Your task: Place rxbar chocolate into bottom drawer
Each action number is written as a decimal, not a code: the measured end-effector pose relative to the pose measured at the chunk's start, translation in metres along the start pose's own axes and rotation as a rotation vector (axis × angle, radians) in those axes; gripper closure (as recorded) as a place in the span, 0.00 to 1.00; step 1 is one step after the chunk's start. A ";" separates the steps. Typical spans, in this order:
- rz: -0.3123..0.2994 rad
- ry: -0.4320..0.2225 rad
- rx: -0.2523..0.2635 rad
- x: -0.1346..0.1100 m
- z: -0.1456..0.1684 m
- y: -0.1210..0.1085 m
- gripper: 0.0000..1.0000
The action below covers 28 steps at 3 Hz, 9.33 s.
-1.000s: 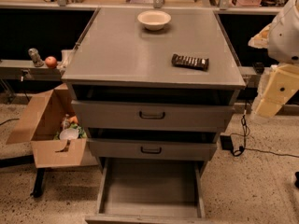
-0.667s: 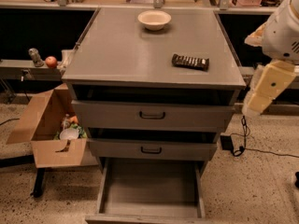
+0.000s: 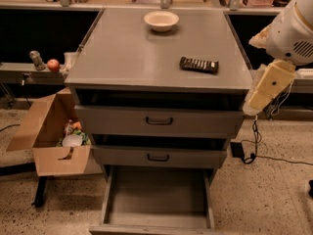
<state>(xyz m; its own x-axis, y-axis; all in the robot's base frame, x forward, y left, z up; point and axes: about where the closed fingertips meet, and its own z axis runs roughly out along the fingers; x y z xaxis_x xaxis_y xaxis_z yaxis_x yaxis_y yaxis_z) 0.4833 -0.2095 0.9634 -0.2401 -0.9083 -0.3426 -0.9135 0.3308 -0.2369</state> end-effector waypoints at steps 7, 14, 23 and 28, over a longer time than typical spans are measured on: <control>0.258 -0.527 -0.060 -0.040 0.190 -0.179 0.00; 0.346 -0.594 0.020 -0.034 0.212 -0.200 0.92; -0.212 -0.791 -0.266 -0.048 0.173 0.004 1.00; 0.171 -0.689 -0.310 0.062 0.309 0.162 1.00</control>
Offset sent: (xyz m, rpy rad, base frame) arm 0.1758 -0.0086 -0.0235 0.3336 0.0032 -0.1318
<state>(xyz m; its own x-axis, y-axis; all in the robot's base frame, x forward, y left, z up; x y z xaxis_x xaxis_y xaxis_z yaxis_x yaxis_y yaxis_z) 0.4222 -0.1332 0.6225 -0.2204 -0.4533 -0.8637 -0.9568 0.2727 0.1010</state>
